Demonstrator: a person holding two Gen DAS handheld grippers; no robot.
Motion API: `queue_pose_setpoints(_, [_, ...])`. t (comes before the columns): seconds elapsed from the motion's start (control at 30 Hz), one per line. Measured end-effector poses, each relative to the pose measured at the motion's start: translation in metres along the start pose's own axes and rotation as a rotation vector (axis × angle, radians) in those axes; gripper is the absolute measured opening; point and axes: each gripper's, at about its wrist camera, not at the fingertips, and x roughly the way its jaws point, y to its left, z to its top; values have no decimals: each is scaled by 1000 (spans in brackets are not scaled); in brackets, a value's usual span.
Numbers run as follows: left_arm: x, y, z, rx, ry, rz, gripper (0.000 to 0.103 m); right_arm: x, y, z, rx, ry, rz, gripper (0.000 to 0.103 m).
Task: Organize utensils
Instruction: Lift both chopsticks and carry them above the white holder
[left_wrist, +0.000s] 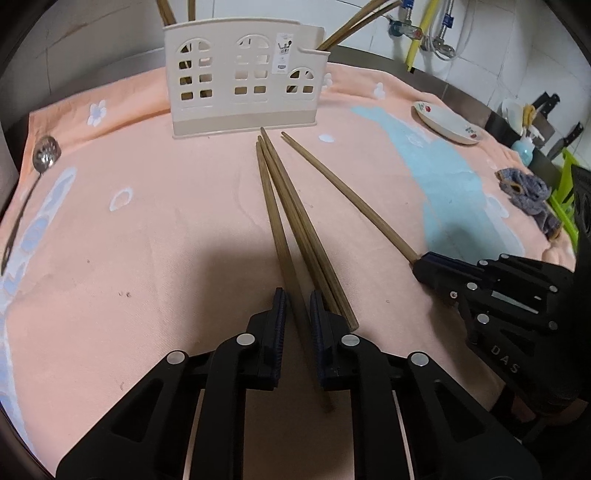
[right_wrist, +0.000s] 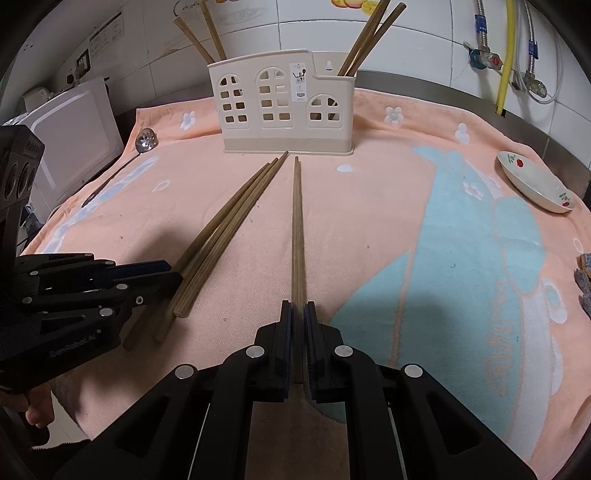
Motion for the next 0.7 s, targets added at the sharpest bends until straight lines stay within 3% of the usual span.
queue_pose_setpoints(0.27, [-13,11,9,0,-26,5,9,-14,-3,5,-2,-40,7,7])
queue_pose_setpoints(0.7, [-63,31,53,5,-192,-3,6,-69,-4,62,-43,-220,25,7])
